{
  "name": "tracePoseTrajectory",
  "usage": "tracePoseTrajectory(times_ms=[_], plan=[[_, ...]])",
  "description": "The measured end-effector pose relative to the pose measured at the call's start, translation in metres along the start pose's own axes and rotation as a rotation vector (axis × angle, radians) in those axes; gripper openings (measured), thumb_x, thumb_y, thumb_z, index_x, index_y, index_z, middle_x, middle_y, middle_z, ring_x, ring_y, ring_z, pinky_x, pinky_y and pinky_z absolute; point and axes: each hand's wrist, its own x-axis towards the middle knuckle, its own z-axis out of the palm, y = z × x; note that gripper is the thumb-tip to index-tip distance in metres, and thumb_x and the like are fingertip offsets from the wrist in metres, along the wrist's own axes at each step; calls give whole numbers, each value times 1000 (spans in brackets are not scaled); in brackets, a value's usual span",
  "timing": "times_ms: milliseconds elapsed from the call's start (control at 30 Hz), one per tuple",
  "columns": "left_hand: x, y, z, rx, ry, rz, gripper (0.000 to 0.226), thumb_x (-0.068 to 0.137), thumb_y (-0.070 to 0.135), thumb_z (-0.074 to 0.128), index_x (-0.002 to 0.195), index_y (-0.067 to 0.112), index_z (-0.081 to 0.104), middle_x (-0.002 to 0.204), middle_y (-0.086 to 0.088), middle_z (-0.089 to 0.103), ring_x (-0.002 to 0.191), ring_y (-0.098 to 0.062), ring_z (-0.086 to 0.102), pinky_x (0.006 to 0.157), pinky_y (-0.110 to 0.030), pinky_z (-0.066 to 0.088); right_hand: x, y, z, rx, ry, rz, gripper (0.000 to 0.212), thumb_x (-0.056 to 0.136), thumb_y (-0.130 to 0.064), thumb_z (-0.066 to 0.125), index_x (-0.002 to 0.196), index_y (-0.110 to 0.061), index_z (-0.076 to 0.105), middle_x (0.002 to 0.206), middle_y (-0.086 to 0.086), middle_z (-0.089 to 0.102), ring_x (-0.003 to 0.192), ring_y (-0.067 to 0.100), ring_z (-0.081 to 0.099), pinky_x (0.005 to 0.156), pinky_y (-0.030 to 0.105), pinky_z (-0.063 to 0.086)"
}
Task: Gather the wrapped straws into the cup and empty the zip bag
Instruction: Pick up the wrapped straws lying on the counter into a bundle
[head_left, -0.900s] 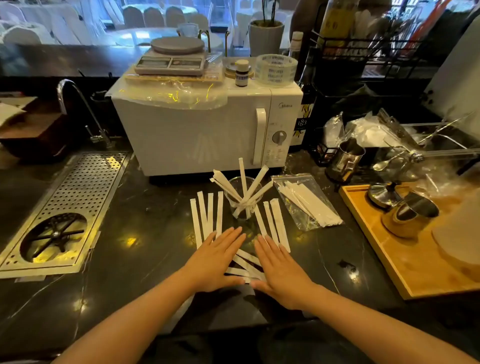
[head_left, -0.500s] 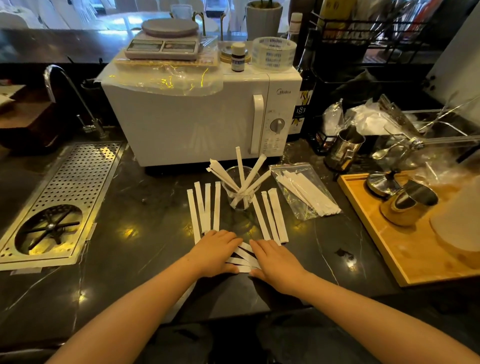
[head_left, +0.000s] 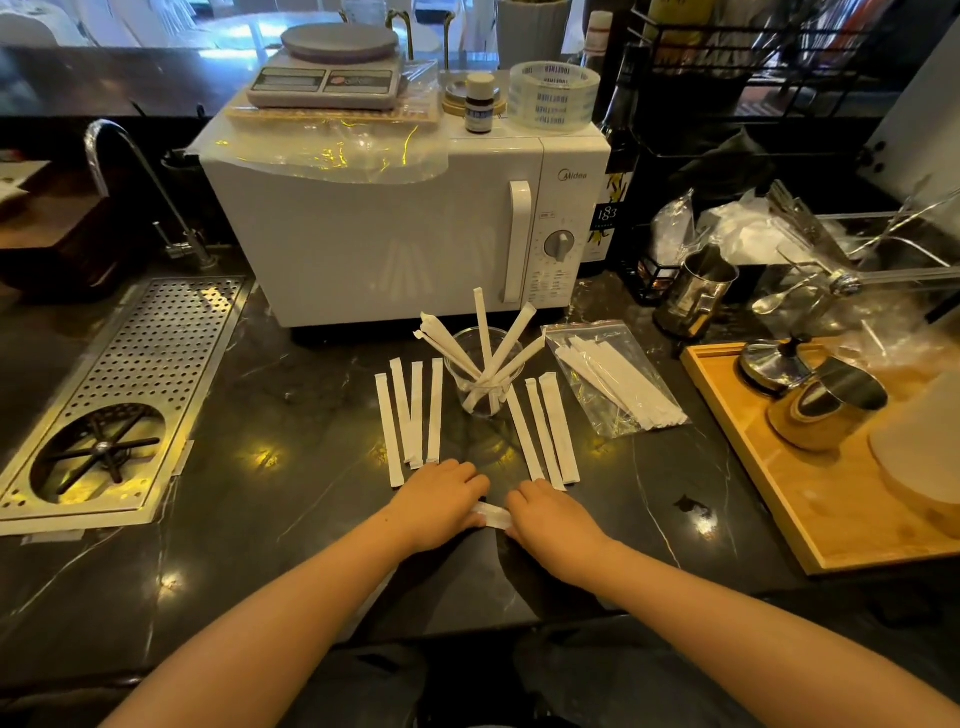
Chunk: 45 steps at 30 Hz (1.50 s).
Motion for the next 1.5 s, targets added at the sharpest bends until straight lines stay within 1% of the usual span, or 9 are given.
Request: tracePoseTrajectory(times_ms=[467,700,833,967,1067,1133,1233,1367,1500], plan=[[-2,5,2,58,-23,41,30,97,26,30,111,6,47,116,-17,54,103,-30,49,81,-38,38,-1,-6,-6,25,-26,8,27,93,-5,38,119,-2,45,124,21,52,112,33,50,89,39,42],[-2,-3,-19,-41,7,-18,27,95,32,35,104,9,46,97,-13,63,80,-26,57,71,-33,42,1,7,-26,69,-3,23,22,92,-7,38,113,-5,44,113,19,58,101,37,57,74,42,42],[-4,-12,-42,-267,81,-77,31,92,37,41,98,11,56,79,-2,53,71,-14,49,66,-23,37,0,15,-43,127,59,-14,17,96,-16,37,109,-9,46,105,14,61,89,29,58,71,38,41],[-12,-19,-68,-539,154,-112,20,86,30,54,89,13,63,68,8,51,59,-4,45,58,-14,36,-6,22,-63,257,98,-44,21,98,-22,34,108,-11,48,91,7,54,77,18,47,67,28,36],[-21,-23,-89,-797,288,-139,3,81,18,62,78,19,62,70,8,55,59,-4,48,54,-12,41,-9,28,-75,401,143,-54,22,98,-24,33,102,-10,50,85,2,53,69,14,46,64,27,38],[-27,-25,-100,-1021,414,-149,13,77,12,65,76,23,59,73,4,59,59,-5,53,52,-12,46,-11,29,-82,536,176,-65,17,98,-22,35,89,-15,48,78,-1,52,62,8,44,60,22,37],[-28,-20,-105,-1342,612,-180,20,76,8,66,87,22,58,78,4,64,64,2,63,58,-11,50,-14,23,-91,810,250,-73,25,96,-17,39,74,-25,44,67,-8,51,53,2,47,56,13,40],[-18,-3,-95,-1486,531,-251,30,85,26,54,114,22,49,97,11,63,89,0,62,72,-17,51,-14,9,-92,1175,299,-84,24,95,-13,40,77,-23,50,64,-7,54,44,-3,51,52,9,43],[-12,15,-88,-1647,451,-178,27,76,41,49,98,28,58,105,1,64,96,-14,62,83,-28,51,-12,-8,-84,1371,179,-89,25,97,-15,38,77,-20,52,65,-4,55,47,1,50,55,14,46]])
